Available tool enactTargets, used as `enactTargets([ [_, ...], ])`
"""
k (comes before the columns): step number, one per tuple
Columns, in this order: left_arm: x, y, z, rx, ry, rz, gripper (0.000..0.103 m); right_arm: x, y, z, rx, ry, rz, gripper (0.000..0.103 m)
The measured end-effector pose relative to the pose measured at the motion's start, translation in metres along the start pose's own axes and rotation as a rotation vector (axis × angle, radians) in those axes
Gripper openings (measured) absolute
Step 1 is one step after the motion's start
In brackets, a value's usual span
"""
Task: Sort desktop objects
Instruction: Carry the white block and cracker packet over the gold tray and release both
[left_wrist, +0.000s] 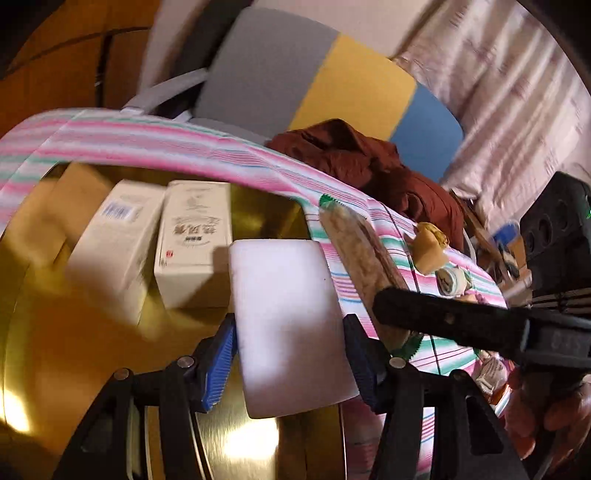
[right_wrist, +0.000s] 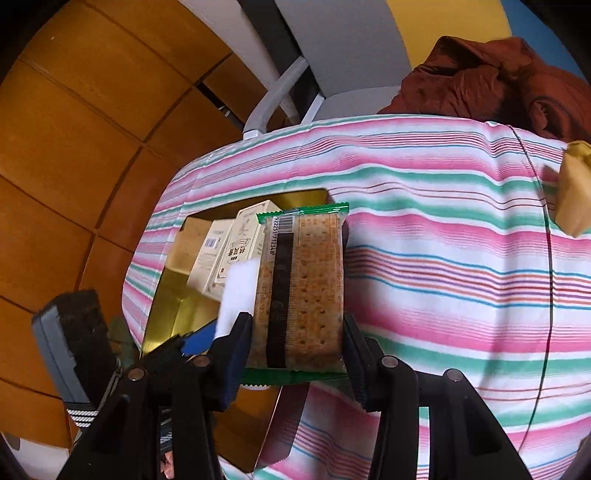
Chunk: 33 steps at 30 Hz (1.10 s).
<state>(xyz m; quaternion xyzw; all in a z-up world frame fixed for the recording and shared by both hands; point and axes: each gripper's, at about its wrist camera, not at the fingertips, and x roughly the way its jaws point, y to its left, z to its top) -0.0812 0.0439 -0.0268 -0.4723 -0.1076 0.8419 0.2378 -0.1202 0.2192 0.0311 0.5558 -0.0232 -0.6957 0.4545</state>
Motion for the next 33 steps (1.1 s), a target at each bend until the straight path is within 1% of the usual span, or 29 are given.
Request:
enactTargets([
  [2,0.011,-0.002,0.011,0.033,0.020,0.009,0.057,-0.001,-0.003,0.003,-0.001,-0.007,-0.010,0.048],
  [4,0.021,-0.001,0.019,0.038,0.030,0.023,0.058,-0.001,-0.005,0.005,0.001,-0.014,-0.019,0.048],
  [5,0.027,0.000,0.022,0.038,0.047,0.002,0.058,-0.002,-0.006,0.006,0.001,-0.017,-0.022,0.048],
  [7,0.036,-0.001,0.026,0.053,0.052,0.033,0.060,-0.002,-0.008,0.007,0.008,-0.020,-0.021,0.048],
  [9,0.039,0.007,0.027,0.024,0.045,0.023,0.062,-0.002,-0.009,0.009,0.009,-0.024,-0.021,0.046],
  [11,0.043,0.018,0.027,-0.057,0.075,0.014,0.064,-0.001,-0.009,0.009,0.010,-0.024,-0.014,0.044],
  [13,0.041,0.027,0.022,-0.121,0.091,0.002,0.064,0.000,-0.007,0.009,0.005,-0.026,-0.010,0.044],
  [15,0.034,0.032,0.015,-0.151,0.074,-0.019,0.071,0.002,-0.004,0.010,-0.005,-0.024,-0.005,0.044],
  [17,0.027,0.032,0.007,-0.147,0.067,-0.007,0.079,0.005,0.001,0.009,-0.021,-0.020,-0.011,0.044],
  [20,0.017,0.029,-0.002,-0.123,0.069,0.034,0.080,0.009,0.001,0.007,-0.009,-0.012,-0.006,0.044],
  [22,0.011,0.028,-0.005,-0.104,0.053,0.058,0.080,0.009,-0.004,0.006,0.015,-0.027,-0.031,0.045],
  [23,0.006,0.028,-0.007,-0.100,0.041,0.077,0.080,0.009,-0.008,0.006,0.026,-0.040,-0.046,0.054],
  [24,0.003,0.028,-0.009,-0.097,0.033,0.077,0.080,0.009,-0.010,0.006,0.032,-0.046,-0.045,0.068],
  [25,-0.002,0.028,-0.011,-0.095,0.025,0.067,0.080,0.009,-0.015,0.006,0.044,-0.049,-0.038,0.073],
  [26,-0.004,0.028,-0.012,-0.096,0.019,0.064,0.080,0.011,-0.020,0.006,0.066,-0.047,-0.030,0.081],
  [29,-0.012,0.030,-0.017,-0.098,0.033,0.062,0.079,0.024,-0.036,0.005,0.106,-0.012,0.012,0.081],
  [31,-0.016,0.031,-0.019,-0.094,0.038,0.086,0.079,0.031,-0.042,0.003,0.116,0.012,0.010,0.076],
  [32,-0.018,0.032,-0.022,-0.091,0.041,0.097,0.079,0.034,-0.045,0.002,0.122,0.020,0.013,0.072],
  [33,-0.018,0.032,-0.024,-0.087,0.044,0.100,0.079,0.035,-0.049,0.001,0.132,0.024,0.013,0.070],
])
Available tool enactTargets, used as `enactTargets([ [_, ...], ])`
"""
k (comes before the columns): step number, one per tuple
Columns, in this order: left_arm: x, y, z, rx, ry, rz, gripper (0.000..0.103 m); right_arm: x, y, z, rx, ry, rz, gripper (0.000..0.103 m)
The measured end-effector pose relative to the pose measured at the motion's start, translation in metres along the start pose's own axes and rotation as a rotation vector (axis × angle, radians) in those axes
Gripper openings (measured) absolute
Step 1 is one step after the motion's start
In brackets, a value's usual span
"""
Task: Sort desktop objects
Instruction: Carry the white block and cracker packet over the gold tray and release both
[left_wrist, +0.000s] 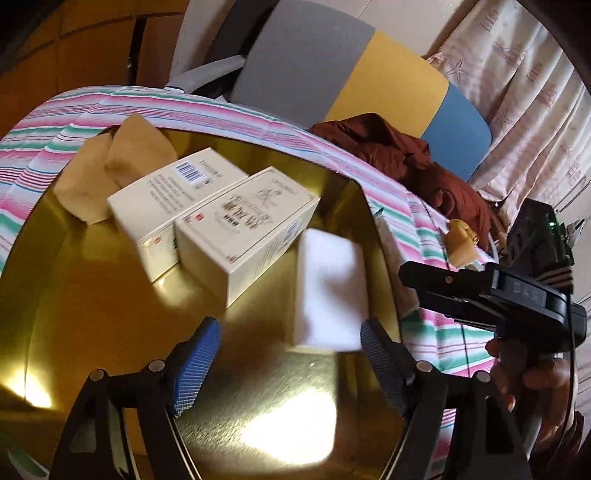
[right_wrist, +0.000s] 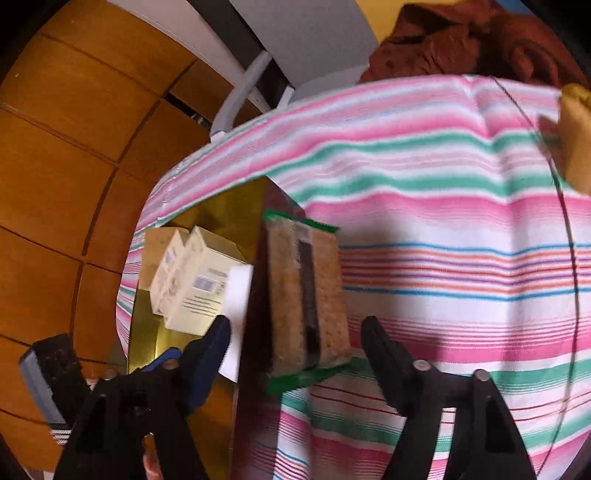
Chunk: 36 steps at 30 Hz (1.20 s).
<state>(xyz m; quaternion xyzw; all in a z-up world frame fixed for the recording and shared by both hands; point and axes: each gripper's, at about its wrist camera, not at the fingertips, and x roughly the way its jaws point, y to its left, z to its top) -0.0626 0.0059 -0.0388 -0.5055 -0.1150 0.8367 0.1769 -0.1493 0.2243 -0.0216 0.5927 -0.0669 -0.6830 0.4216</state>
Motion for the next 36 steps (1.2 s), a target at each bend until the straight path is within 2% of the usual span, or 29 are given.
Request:
enactTargets([
  [3,0.000,0.000,-0.006,0.033,0.029,0.047,0.079,0.000,-0.015,-0.003,0.027,-0.007,-0.066,0.069],
  [6,0.008,-0.007,-0.008,0.071,0.055,0.104,0.079,-0.009,-0.029,-0.003,0.066,-0.038,-0.055,0.069],
  [8,0.014,-0.013,-0.008,0.094,0.073,0.144,0.079,-0.021,-0.030,-0.001,0.044,-0.076,-0.126,0.069],
  [11,0.025,-0.023,-0.005,0.130,0.120,0.179,0.078,-0.036,-0.032,0.003,0.000,-0.130,-0.294,0.069],
  [13,0.033,-0.030,-0.003,0.153,0.142,0.202,0.078,-0.042,-0.033,0.005,-0.012,-0.144,-0.286,0.069],
  [15,0.040,-0.035,0.000,0.161,0.154,0.232,0.078,-0.039,-0.031,0.006,-0.023,-0.113,-0.265,0.069],
  [17,0.050,-0.037,0.004,0.158,0.180,0.253,0.078,-0.031,-0.027,0.008,-0.063,-0.083,-0.283,0.069],
  [19,0.053,-0.039,0.008,0.138,0.161,0.264,0.075,-0.019,-0.017,0.008,-0.121,-0.054,-0.321,0.069],
  [23,0.047,-0.032,0.015,0.034,0.123,0.183,0.075,0.013,-0.008,0.009,-0.187,0.013,-0.397,0.058],
  [26,0.034,-0.026,0.009,0.009,0.085,0.142,0.075,0.020,-0.003,0.008,-0.246,-0.006,-0.461,0.049],
  [27,0.029,-0.024,0.007,0.002,0.068,0.130,0.075,0.020,-0.003,0.009,-0.251,-0.009,-0.463,0.048],
  [31,0.009,-0.009,0.000,-0.050,-0.013,0.114,0.075,0.007,-0.016,0.013,-0.165,-0.021,-0.399,0.048],
  [36,-0.012,0.014,-0.001,-0.157,-0.152,0.199,0.075,-0.016,-0.006,0.009,-0.090,-0.070,-0.267,0.048],
])
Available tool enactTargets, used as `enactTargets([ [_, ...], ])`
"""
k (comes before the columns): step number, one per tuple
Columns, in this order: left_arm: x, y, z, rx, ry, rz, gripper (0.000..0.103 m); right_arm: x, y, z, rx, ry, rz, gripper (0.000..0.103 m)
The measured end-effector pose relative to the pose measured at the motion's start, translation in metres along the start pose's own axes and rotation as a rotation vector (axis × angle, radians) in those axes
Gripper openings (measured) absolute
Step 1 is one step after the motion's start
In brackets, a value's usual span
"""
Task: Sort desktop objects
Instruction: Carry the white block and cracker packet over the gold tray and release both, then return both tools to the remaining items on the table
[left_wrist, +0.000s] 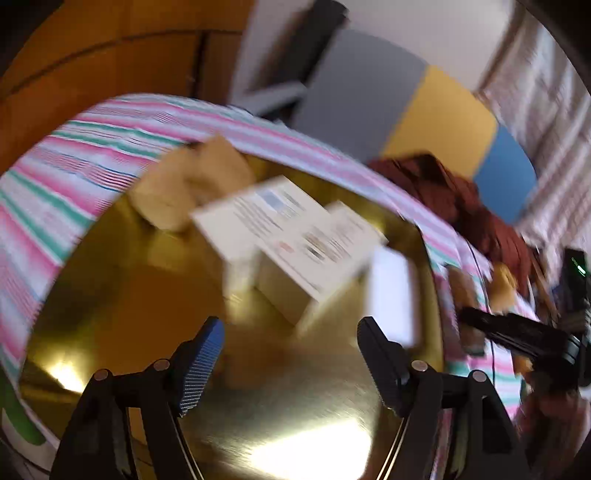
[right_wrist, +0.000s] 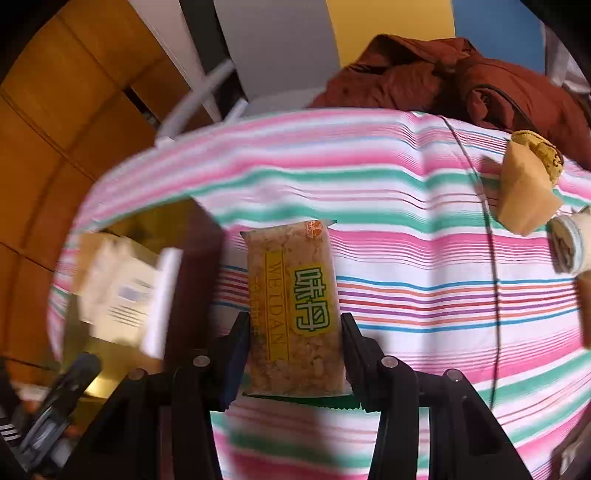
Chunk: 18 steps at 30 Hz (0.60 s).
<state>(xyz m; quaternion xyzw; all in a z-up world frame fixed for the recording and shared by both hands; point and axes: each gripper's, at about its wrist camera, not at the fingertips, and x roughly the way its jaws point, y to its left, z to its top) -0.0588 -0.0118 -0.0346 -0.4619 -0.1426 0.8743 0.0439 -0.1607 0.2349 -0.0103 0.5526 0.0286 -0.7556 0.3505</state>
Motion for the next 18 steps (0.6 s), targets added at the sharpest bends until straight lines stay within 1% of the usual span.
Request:
enactTargets([
  [1,-0.002,0.005,0.002,-0.017,-0.008,0.013,0.075,-0.005,0.005,0.001,-0.001,-0.010,0.017,0.048],
  [2,-0.001,0.009,0.004,-0.038,-0.009,0.022,0.075,-0.006,0.019,0.004,-0.013,-0.020,0.039,0.048],
  [6,0.001,0.024,0.008,-0.074,0.019,0.057,0.075,-0.015,0.056,0.009,-0.064,-0.038,0.096,0.048],
  [8,0.002,0.031,0.008,-0.090,0.028,0.068,0.075,-0.014,0.076,0.009,-0.073,-0.035,0.117,0.048],
  [10,0.009,0.032,0.010,-0.100,0.061,0.055,0.075,-0.008,0.087,0.011,-0.054,-0.027,0.131,0.048],
  [14,0.029,0.026,0.014,-0.078,0.131,0.050,0.075,0.009,0.091,0.017,0.045,-0.008,0.131,0.050],
  [16,0.036,0.023,0.016,-0.074,0.145,0.035,0.075,0.011,0.093,0.016,0.050,-0.007,0.136,0.051],
  [18,0.042,0.018,0.018,-0.069,0.162,0.013,0.075,0.006,0.096,0.014,0.024,-0.025,0.164,0.053],
])
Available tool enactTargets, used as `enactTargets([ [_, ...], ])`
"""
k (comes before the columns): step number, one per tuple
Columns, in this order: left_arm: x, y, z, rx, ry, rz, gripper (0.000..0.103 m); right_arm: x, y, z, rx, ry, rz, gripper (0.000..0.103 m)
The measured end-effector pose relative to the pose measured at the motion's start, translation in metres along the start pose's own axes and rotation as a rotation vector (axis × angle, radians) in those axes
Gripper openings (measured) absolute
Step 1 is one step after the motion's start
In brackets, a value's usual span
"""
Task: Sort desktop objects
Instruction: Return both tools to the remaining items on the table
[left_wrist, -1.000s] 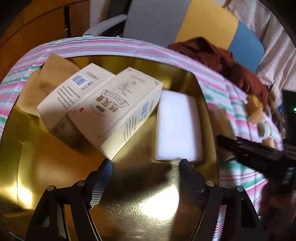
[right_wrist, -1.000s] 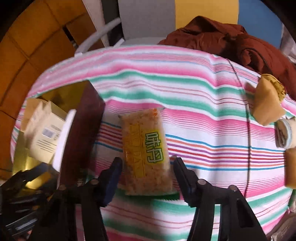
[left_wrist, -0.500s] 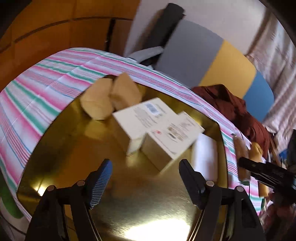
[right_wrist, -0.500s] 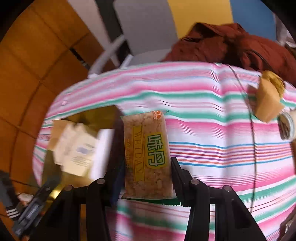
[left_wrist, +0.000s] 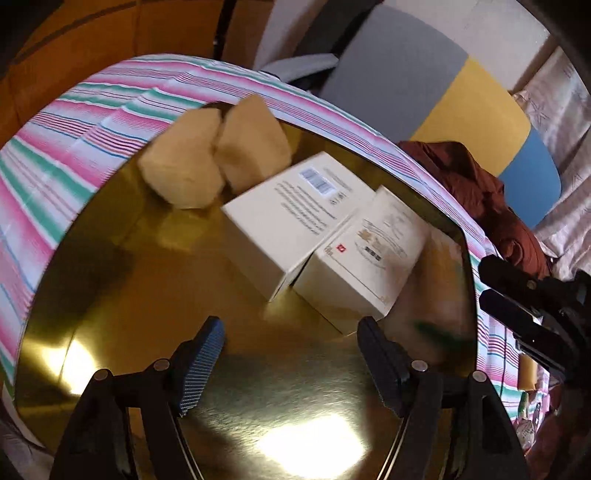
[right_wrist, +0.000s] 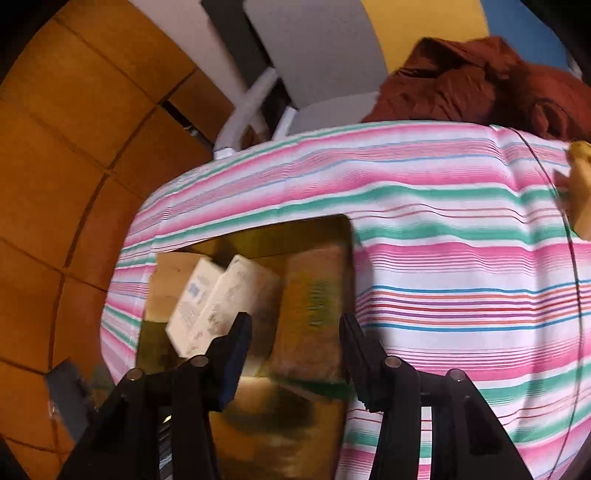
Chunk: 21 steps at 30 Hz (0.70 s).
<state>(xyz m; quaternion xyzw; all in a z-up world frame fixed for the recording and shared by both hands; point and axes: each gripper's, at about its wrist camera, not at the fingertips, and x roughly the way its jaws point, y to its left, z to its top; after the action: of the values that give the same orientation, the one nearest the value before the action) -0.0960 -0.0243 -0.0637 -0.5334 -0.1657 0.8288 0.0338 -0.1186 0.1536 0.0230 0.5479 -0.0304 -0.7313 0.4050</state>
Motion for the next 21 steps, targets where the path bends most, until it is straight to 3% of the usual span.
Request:
enactTargets([
  [7,0.011,-0.020,-0.001,0.023,0.028,-0.023,0.075,-0.031,-0.006,-0.013,-0.056,-0.055,-0.005,0.056],
  [11,-0.001,-0.019,-0.015,0.002,-0.015,-0.025,0.075,-0.049,-0.029,-0.022,-0.044,-0.068,-0.016,0.059],
  [15,-0.011,-0.020,-0.022,0.004,-0.058,-0.031,0.075,-0.061,-0.058,-0.032,-0.021,-0.063,-0.052,0.075],
  [21,-0.034,-0.043,-0.047,0.075,-0.130,-0.053,0.076,-0.074,-0.102,-0.051,-0.010,-0.029,-0.127,0.080],
])
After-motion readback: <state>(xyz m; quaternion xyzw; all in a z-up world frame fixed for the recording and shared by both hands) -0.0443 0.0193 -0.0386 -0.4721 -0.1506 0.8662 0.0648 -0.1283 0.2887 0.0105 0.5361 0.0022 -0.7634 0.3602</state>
